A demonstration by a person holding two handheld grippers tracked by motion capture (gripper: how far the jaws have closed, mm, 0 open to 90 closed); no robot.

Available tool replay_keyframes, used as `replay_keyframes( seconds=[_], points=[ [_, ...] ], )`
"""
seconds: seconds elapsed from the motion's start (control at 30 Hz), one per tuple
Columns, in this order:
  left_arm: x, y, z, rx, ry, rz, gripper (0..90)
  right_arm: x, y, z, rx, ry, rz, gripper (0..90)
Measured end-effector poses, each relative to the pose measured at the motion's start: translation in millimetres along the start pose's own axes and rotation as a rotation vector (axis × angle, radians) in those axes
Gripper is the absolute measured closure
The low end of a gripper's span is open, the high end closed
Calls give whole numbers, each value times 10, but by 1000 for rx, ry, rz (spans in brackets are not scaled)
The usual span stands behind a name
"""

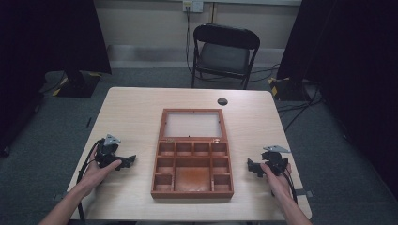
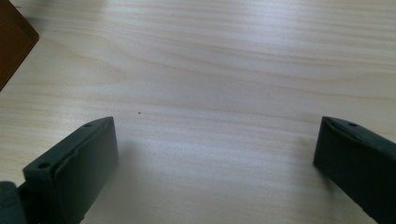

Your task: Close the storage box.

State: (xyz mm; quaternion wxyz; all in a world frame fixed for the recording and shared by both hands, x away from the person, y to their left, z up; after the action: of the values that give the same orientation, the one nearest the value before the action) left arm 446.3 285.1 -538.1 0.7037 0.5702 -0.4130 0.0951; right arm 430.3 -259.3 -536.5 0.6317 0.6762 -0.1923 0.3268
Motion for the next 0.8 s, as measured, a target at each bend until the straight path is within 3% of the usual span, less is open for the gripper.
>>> replay_keyframes(
  seconds=[0.2, 0.37, 0.47, 0.6, 0.7, 0.8],
  points=[
    [9, 27, 10, -4, 9, -15, 32, 3, 13, -10, 2, -4, -6, 14],
    [21, 65, -12, 4, 25, -6, 175, 28, 57, -2, 11, -5, 8, 162],
    [27, 77, -13, -1, 21, -7, 169, 57, 77, -9, 15, -5, 18, 148],
    [68, 106, 11, -22, 27, 11, 181, 95, 94, -52, 57, -12, 30, 148],
    [106, 136, 29, -28, 33, 22, 181, 138, 110, -70, 31, 21, 18, 157],
    [140, 156, 50, -38, 46, 27, 183, 161, 124, -94, 89, -9, 23, 158]
  ],
)
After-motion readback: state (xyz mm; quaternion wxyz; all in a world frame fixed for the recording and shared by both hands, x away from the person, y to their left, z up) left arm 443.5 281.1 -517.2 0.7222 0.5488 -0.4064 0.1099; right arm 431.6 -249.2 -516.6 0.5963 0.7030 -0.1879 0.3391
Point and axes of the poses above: each handheld gripper's, and its own axes: y roughly backward along the jaws, x roughly out of its top, z roughly to its right, the point moved 5 cm from there along -y, roughly forward along the jaws, and after that the axes turned 2 degrees about -z, right-handed, at the moved point
